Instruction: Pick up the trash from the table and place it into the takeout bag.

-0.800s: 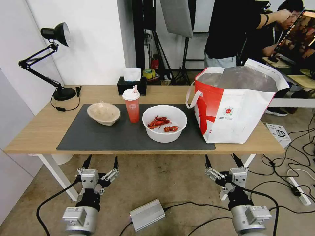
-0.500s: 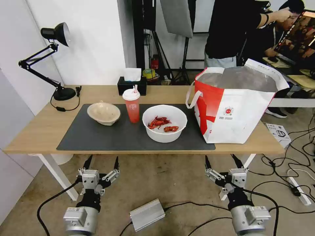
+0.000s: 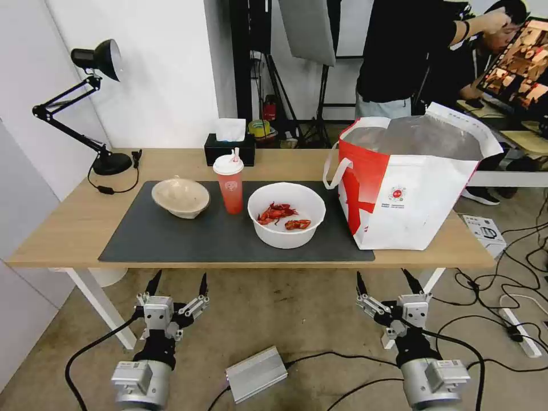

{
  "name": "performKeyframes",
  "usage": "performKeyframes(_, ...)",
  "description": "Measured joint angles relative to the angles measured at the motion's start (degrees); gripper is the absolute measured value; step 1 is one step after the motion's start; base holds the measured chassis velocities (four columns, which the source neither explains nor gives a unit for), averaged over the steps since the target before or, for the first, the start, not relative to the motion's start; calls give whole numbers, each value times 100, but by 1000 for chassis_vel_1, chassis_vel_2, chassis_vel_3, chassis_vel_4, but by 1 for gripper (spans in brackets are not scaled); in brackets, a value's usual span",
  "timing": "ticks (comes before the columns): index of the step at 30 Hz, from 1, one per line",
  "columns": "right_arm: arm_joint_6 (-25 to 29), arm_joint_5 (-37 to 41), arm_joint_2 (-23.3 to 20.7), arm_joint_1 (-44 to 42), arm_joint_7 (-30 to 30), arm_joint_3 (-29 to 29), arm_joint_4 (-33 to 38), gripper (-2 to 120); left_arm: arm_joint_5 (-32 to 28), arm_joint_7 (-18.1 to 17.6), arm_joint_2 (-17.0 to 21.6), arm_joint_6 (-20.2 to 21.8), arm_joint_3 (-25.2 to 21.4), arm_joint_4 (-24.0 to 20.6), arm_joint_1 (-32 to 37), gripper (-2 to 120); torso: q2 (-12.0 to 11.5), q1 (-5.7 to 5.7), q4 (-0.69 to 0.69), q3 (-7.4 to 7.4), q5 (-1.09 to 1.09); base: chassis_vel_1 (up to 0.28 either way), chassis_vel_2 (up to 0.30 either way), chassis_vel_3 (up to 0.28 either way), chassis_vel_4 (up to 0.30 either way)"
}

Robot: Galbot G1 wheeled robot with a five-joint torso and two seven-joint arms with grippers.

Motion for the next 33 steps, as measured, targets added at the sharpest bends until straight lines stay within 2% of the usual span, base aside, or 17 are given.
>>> performKeyframes(33,-29,23,-33,4,5,0,16,100,-40,-10,5,43,-4,-30,8,100,0,0,0,0,0,0,0,0,0)
